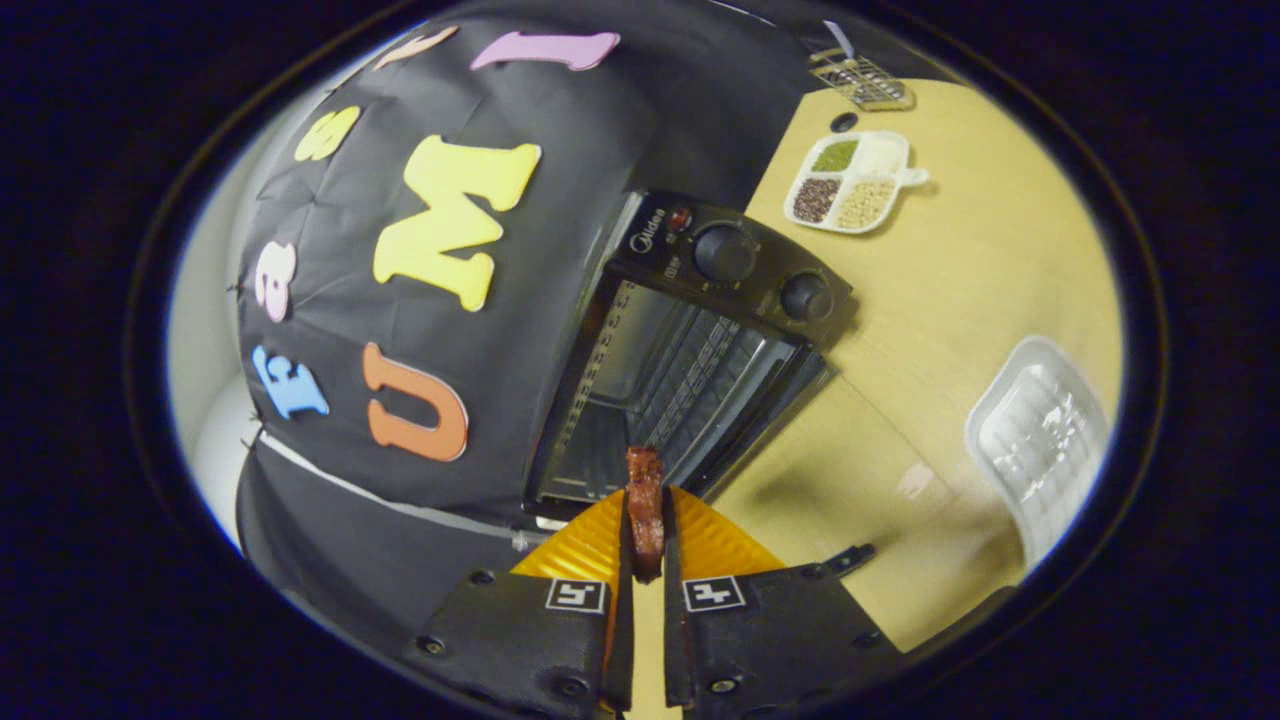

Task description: Open the toaster oven, put the food inside, and close the toaster oven door.

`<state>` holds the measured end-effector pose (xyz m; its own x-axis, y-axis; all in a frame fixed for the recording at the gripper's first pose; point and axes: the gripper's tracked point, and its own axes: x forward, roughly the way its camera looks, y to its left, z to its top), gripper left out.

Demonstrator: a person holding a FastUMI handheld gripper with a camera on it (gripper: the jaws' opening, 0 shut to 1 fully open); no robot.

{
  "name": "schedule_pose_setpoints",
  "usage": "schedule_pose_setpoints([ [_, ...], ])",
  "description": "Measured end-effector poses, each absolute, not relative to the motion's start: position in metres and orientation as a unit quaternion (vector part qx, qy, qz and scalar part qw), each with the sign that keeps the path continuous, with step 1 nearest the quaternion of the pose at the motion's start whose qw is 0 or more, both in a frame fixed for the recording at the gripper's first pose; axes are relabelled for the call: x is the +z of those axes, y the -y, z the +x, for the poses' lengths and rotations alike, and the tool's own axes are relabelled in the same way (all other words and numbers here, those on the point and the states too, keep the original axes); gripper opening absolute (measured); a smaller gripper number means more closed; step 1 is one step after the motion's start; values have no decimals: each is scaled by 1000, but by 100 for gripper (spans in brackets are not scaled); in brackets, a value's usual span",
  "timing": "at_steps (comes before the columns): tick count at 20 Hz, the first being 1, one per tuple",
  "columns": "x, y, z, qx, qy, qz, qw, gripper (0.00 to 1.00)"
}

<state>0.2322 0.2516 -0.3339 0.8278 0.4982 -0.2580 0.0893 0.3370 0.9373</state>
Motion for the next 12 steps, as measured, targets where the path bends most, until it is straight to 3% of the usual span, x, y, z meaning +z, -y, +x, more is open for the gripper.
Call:
schedule_pose_setpoints([
  [4,-360,-273,272,71,-222,589,774,15],
  [12,-356,-316,342,24,-176,602,779,15],
])
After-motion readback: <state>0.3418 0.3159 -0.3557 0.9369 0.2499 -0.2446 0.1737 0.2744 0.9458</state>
